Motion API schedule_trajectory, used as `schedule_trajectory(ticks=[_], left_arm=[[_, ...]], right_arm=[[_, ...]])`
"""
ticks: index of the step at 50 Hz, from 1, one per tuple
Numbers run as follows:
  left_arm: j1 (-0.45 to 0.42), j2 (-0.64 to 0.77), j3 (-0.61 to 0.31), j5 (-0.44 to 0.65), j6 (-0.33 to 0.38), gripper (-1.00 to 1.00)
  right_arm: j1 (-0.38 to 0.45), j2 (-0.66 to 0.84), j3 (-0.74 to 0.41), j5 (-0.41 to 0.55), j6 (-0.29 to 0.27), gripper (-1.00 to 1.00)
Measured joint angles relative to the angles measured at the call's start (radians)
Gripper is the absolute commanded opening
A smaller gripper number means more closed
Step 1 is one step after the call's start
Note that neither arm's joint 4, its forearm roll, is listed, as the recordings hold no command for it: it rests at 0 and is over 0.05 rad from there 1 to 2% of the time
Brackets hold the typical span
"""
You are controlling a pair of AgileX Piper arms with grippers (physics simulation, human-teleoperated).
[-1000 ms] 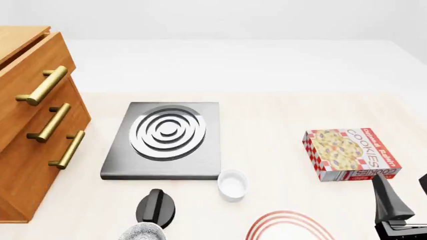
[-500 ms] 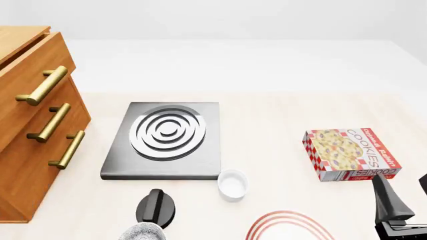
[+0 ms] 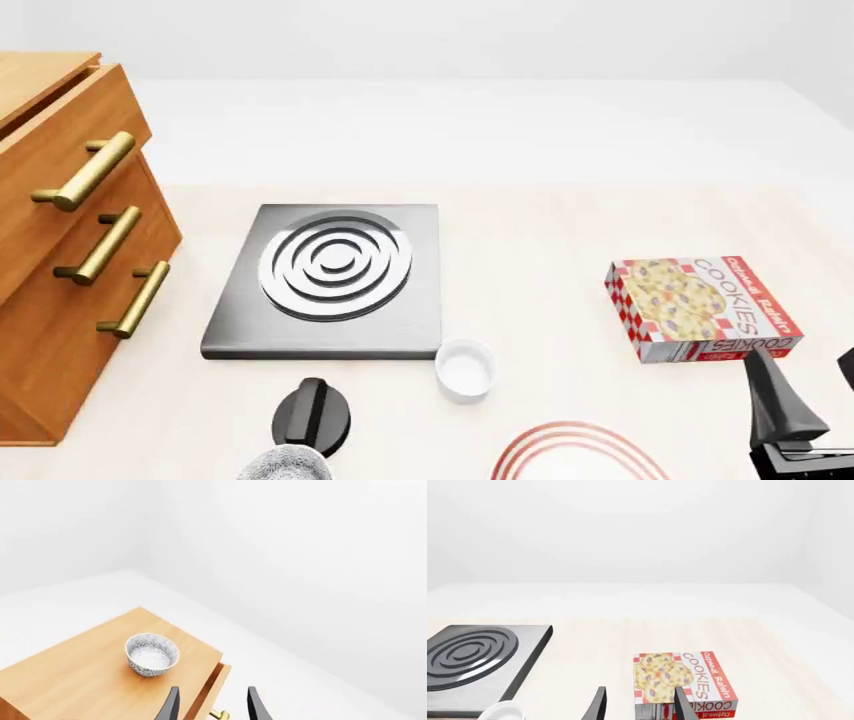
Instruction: Pick the akita bowl on the wooden cabinet and place it on the plate.
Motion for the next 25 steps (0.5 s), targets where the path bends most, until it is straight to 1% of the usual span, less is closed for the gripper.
schedule_trajectory(ticks=[13,25], left_arm=[[0.077,0.074,-0.036,0.001,-0.030,1.00],[0.134,0.129,-0.073,-0.005,-0.030,1.00]], right_arm=[[0.000,-0.001,0.000,0.001,0.000,1.00],[0.000,0.000,-0.001,0.001,0.000,1.00]])
